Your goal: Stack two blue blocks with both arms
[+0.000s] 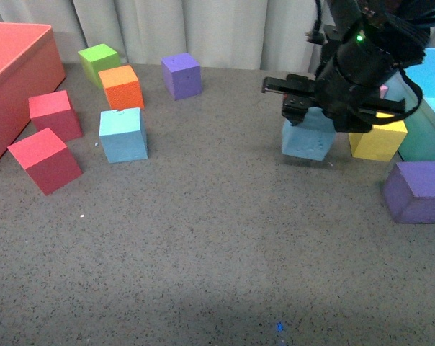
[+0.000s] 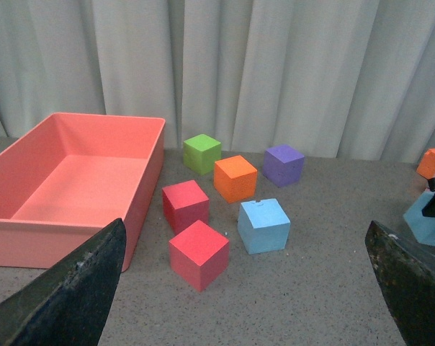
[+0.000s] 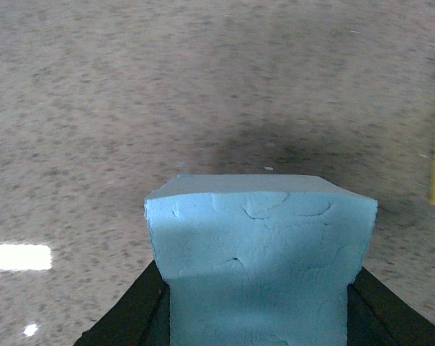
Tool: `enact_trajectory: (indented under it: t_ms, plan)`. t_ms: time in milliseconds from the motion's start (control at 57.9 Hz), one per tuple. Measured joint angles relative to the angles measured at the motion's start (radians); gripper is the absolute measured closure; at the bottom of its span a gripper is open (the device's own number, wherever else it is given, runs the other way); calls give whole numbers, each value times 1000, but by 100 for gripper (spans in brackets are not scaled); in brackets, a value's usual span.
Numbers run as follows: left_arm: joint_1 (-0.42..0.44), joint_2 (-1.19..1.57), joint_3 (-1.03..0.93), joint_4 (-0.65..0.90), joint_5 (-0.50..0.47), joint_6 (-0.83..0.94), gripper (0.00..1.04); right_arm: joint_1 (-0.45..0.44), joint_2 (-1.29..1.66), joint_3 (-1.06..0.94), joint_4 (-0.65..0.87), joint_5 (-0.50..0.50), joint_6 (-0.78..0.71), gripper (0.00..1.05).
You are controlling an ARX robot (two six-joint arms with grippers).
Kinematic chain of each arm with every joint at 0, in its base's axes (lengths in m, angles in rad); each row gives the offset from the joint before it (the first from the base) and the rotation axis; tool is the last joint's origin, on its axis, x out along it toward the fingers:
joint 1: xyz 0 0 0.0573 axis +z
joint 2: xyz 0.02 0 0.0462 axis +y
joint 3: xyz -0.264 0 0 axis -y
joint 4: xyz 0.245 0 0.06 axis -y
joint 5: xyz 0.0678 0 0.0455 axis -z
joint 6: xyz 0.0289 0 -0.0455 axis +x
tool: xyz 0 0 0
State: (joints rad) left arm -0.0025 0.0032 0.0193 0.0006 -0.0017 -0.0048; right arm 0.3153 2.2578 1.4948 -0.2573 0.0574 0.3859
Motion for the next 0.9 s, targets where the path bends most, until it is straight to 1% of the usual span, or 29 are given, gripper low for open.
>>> enact_trajectory:
  t_ms: [293, 708, 725, 846, 863, 898]
  plan:
    - [0, 0, 0, 0, 0, 0, 7, 88, 94, 90, -34, -35, -43, 60]
    - [0, 0, 0, 0, 0, 0, 7, 122, 142, 160, -79, -39, -66, 61]
    - [0, 0, 0, 0, 0, 0, 7, 122, 142, 160, -79, -41, -66, 59]
    - [0, 0, 0, 0, 0, 0, 7, 122, 142, 159, -69, -56, -53, 36]
    - [0, 0, 0, 0, 0, 0, 7, 122, 142, 158, -68, -56, -52, 34]
    - [0, 0, 0, 0, 0, 0, 7, 122, 135, 149, -53, -61, -44, 25]
